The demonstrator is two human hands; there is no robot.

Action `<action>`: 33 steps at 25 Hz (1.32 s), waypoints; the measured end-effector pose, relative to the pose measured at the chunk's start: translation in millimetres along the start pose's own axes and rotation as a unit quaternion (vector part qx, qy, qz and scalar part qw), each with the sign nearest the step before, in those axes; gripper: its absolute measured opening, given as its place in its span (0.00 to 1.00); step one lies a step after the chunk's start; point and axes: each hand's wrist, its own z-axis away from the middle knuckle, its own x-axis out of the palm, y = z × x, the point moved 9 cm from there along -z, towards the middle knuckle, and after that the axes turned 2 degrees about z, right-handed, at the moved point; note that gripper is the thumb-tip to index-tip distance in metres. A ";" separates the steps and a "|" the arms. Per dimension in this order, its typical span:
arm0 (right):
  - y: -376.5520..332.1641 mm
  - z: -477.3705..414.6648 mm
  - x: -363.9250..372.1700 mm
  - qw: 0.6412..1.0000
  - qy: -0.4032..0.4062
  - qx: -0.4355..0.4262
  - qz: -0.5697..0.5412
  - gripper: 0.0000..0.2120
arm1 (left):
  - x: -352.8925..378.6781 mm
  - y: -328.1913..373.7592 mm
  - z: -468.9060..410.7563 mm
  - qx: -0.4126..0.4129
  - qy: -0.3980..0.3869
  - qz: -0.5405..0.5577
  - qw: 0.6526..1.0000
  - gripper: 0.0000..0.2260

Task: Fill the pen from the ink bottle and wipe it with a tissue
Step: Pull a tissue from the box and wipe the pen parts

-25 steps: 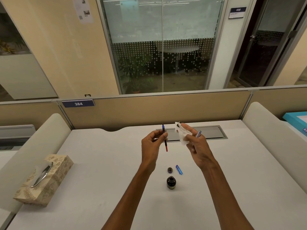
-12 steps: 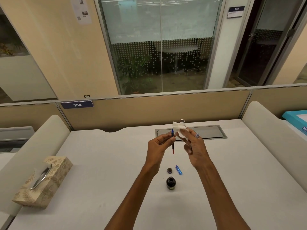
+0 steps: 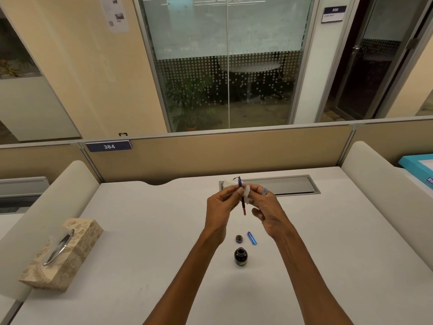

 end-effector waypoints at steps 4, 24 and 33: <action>9.1 -4.9 3.8 0.995 -0.004 0.053 -0.088 0.08 | -26.0 4.5 -8.4 -0.026 0.103 0.057 0.993 0.13; 15.2 6.3 3.7 0.986 -0.042 -0.054 0.149 0.08 | -45.1 -11.8 -16.6 -0.129 0.131 0.300 0.936 0.13; 7.7 5.3 0.3 0.993 0.000 -0.076 0.094 0.05 | -39.6 -18.5 -22.0 -0.136 0.130 0.305 0.934 0.11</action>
